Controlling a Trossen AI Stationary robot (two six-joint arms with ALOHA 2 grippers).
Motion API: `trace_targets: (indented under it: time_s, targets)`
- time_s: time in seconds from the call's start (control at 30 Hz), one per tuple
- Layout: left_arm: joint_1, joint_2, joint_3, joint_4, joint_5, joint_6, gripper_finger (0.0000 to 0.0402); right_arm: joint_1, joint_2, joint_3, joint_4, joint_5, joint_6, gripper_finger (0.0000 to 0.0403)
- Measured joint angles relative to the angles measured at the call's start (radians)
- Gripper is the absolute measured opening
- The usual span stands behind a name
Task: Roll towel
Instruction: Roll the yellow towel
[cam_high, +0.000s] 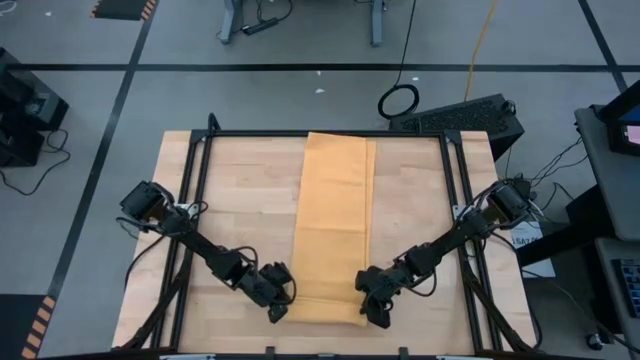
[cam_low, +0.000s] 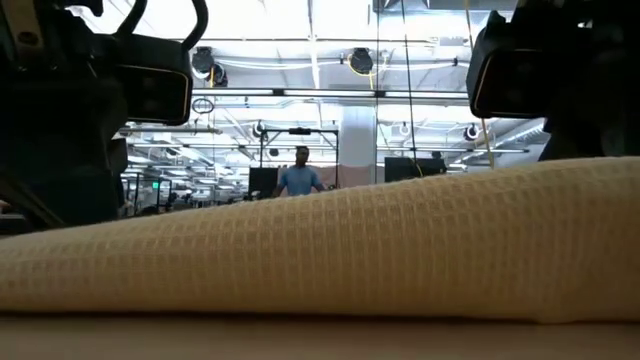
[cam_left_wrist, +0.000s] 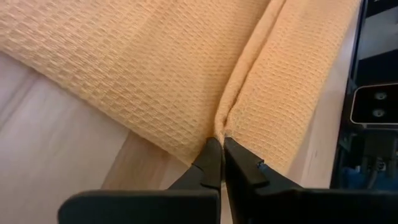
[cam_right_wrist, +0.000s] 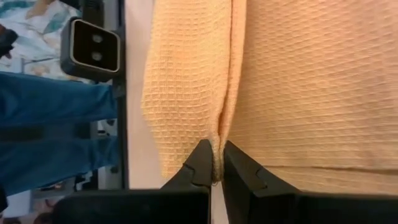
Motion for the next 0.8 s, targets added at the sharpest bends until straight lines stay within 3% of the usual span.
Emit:
trace_targets:
  time_s: [0.23,0.47,0.8]
  targets:
    - [0.000,0.000,0.000,-0.018,-0.011,0.004,0.0020,0.002,0.000,0.000,-0.017,0.079,-0.009,0.0027]
    - [0.005,0.001,0.000,-0.014,-0.045,0.051,0.0022,0.007,0.000,0.000,-0.073,0.083,-0.019,0.0085]
    - [0.016,0.001,0.000,-0.015,-0.077,0.086,0.0023,0.014,-0.014,0.000,-0.102,0.084,0.059,0.0130]
